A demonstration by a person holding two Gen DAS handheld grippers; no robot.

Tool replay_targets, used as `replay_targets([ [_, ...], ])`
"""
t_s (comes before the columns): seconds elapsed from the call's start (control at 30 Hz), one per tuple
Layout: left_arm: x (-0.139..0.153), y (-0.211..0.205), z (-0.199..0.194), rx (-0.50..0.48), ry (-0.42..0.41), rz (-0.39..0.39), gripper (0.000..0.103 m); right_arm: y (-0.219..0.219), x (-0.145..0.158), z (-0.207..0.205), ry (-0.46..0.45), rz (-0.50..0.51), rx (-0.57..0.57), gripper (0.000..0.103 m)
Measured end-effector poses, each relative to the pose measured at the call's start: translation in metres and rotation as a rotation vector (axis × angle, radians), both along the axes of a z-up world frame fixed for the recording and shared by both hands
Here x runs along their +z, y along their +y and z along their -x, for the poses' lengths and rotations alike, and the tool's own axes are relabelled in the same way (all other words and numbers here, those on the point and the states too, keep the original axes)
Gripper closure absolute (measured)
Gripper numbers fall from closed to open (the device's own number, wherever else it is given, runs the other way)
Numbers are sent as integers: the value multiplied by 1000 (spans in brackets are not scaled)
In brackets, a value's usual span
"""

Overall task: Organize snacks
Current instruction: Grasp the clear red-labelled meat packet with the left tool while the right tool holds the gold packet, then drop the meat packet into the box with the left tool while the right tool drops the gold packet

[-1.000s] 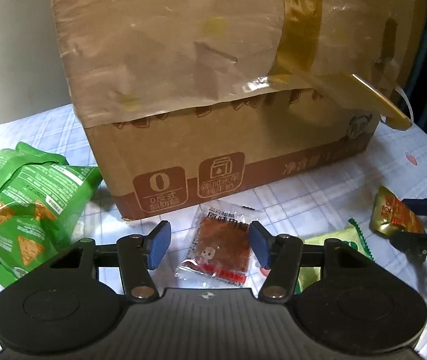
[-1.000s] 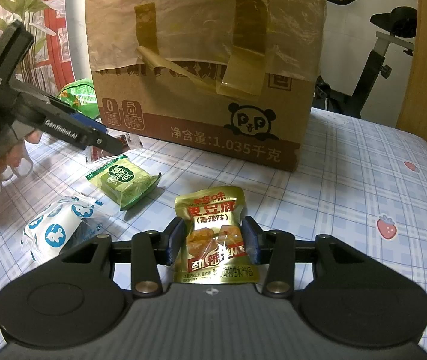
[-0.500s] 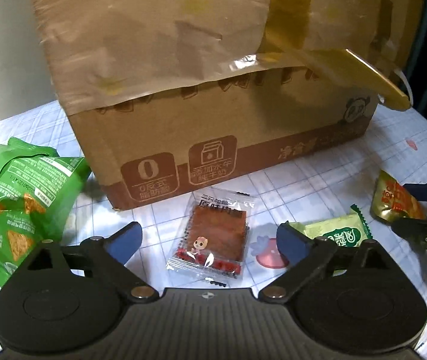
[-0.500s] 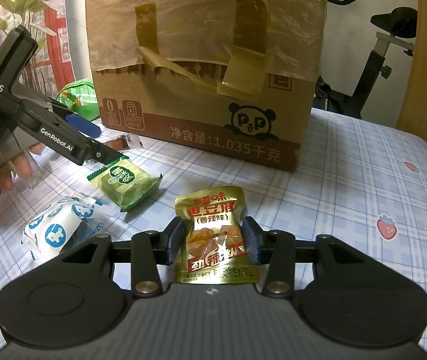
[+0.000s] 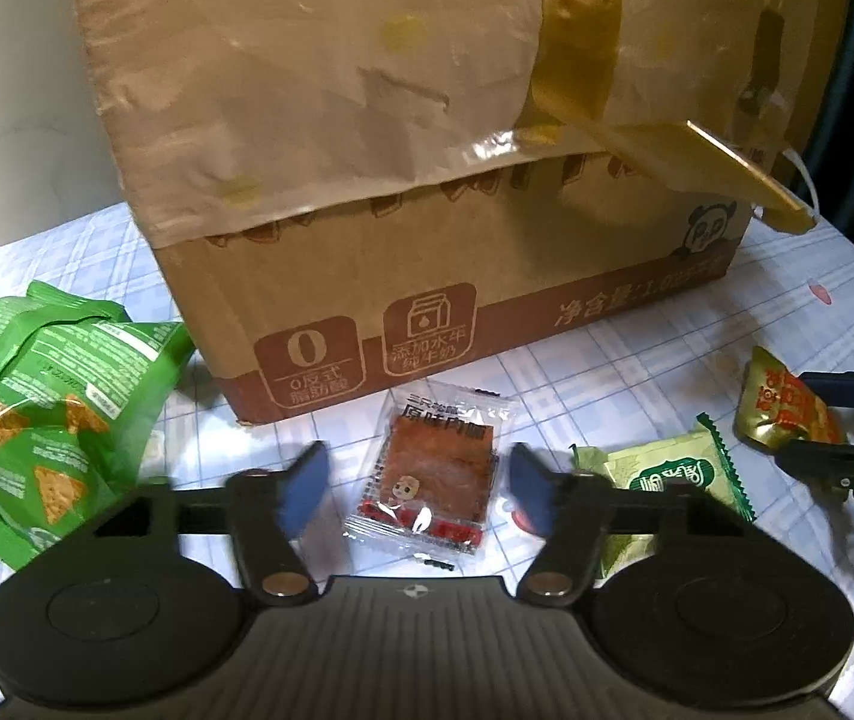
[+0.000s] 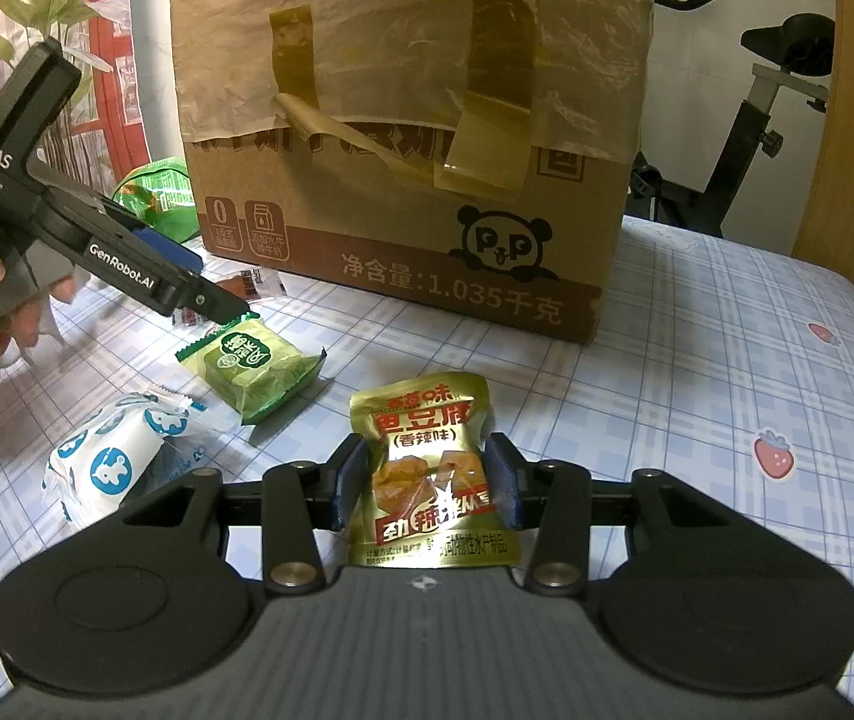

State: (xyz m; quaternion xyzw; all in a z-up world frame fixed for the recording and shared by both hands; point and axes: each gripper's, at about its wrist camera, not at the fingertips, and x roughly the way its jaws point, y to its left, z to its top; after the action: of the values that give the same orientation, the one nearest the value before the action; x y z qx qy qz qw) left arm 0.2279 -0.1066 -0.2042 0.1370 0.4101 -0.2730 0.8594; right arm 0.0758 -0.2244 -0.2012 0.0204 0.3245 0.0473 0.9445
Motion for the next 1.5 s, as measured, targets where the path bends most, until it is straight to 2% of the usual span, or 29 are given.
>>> replay_targets([
  [0.23, 2, 8, 17, -3, -1, 23, 51, 0, 0, -1, 0, 1, 1, 56],
  [0.37, 1, 20, 34, 49, 1, 69, 53, 0, 0, 0, -1, 2, 1, 56],
  [0.5, 2, 39, 51, 141, 30, 151, 53, 0, 0, 0, -1, 6, 1, 56],
  [0.6, 4, 52, 66, 179, 28, 176, 53, 1, 1, -1, 3, 14, 5, 57],
  [0.9, 32, 77, 87, 228, -32, 232, 53, 5, 19, 12, -52, 12, 8, 57],
  [1.07, 67, 72, 84, 219, -121, 297, 53, 4, 52, 17, -137, 13, 5, 57],
  [1.23, 118, 66, 74, 169, -229, 339, 53, 2, 105, 11, -258, 30, 15, 57],
  [1.37, 158, 60, 63, 142, -309, 376, 53, -1, 149, -1, -352, 16, 38, 57],
  [1.5, 187, 49, 46, 120, -364, 391, 53, -8, 178, -25, -388, 12, 31, 57],
])
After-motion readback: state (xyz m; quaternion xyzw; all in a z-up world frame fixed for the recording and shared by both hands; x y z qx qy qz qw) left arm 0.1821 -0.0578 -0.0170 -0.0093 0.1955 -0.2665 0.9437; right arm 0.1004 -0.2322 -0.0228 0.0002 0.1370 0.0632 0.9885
